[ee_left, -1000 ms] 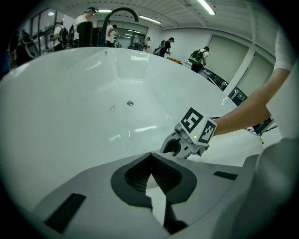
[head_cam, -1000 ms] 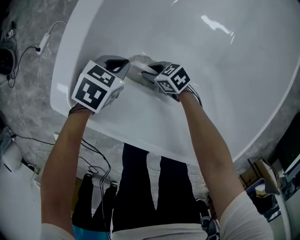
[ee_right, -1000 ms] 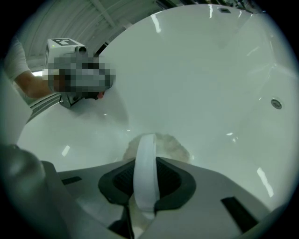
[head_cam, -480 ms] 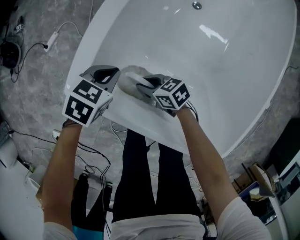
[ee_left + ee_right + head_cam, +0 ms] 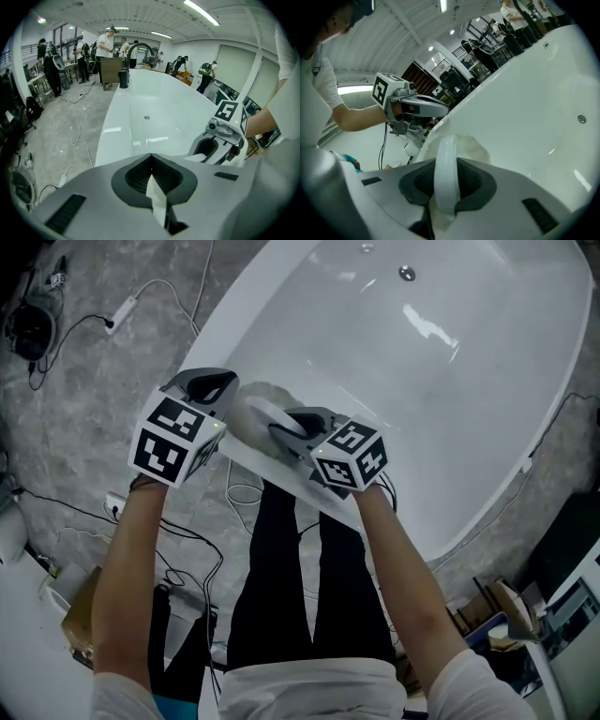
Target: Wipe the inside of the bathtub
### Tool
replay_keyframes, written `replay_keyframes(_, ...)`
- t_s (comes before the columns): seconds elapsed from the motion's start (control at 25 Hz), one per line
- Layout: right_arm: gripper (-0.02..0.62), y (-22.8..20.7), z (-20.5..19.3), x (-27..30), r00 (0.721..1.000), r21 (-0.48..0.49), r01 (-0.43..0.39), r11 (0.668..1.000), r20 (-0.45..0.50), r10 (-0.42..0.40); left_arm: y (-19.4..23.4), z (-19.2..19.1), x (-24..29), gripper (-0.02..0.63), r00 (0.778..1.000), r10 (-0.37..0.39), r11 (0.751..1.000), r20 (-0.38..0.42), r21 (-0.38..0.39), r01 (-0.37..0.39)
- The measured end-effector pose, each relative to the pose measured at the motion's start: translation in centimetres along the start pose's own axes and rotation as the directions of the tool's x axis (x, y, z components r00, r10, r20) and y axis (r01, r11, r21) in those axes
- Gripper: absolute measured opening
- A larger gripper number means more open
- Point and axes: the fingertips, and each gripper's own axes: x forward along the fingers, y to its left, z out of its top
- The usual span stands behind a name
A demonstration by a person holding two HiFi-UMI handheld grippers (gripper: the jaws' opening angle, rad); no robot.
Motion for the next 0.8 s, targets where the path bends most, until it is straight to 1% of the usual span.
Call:
replay_keyframes(0.08,0.094,0.8,0.8,0.5,1.000,-0.007,0.005,1.000,0.014,-0.005,0.2,1.1,0.5,0.006,1.000,-0.008,1.000,0.015,0.030,0.007)
replay_keyframes(0.16,0.094,1.2,1.4,1.1,1.000,-0.014,0.012,1.000,0.021,-0.012,0.3,2.8,1.5,0.006,0.999,-0.022,0.996,0.026,0.092,0.020)
replay_keyframes(0.24,0.094,1.4,2.1,1.8,0.999,-0.013,0.014,1.000,0.030,-0.013,0.2,4.7,2.8,0.006,0.998,-0.058,0.986,0.030,0.157,0.052)
replay_keyframes(0.32,0.094,1.3,2.6,2.5,0.999,-0.006,0.022,1.000,0.040,-0.022,-0.1,6.4,4.3,0.006,0.994,-0.109,0.970,0.018,0.221,0.102)
replay_keyframes(0.4,0.094,0.7,2.8,3.0,0.998,0.018,0.035,0.999,0.058,-0.036,-0.4,7.8,6.0,0.006,0.988,-0.151,0.946,-0.008,0.289,0.147)
replay_keyframes(0.52,0.094,-0.5,2.1,3.5,0.996,0.074,0.044,0.996,0.077,-0.050,-1.3,8.9,8.2,0.006,0.977,-0.208,0.903,-0.049,0.375,0.211)
replay_keyframes(0.64,0.094,-1.9,1.4,4.0,0.996,0.116,0.032,0.993,0.084,-0.042,-2.0,9.9,9.7,0.006,0.969,-0.228,0.853,-0.093,0.461,0.245)
replay_keyframes(0.76,0.094,-3.7,0.7,4.3,0.995,0.146,0.053,0.988,0.072,-0.064,-2.6,10.9,10.2,0.006,0.962,-0.247,0.820,-0.119,0.504,0.273)
replay_keyframes(0.8,0.094,-4.1,0.5,4.4,0.996,0.155,0.052,0.987,0.070,-0.063,-3.3,11.4,10.1,0.006,0.957,-0.260,0.801,-0.125,0.526,0.286)
